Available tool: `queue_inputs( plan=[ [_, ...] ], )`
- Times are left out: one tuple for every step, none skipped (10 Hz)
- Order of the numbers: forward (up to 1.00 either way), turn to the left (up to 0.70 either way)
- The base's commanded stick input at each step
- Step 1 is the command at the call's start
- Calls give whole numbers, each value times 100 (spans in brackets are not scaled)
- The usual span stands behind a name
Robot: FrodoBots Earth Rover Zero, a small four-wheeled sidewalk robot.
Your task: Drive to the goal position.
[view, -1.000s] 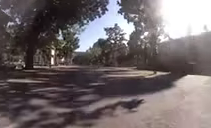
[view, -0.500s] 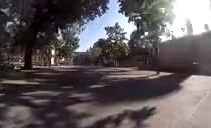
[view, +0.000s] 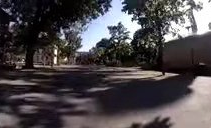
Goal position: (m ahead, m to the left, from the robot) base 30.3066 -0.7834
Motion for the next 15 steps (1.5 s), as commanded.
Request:
queue_inputs(
  plan=[
    [70,0],
    [70,0],
    [70,0],
    [70,0],
    [70,0],
    [70,0],
    [70,0],
    [70,0],
    [70,0],
    [70,0],
    [70,0],
    [70,0],
    [70,0],
    [70,0],
    [70,0]
  ],
)
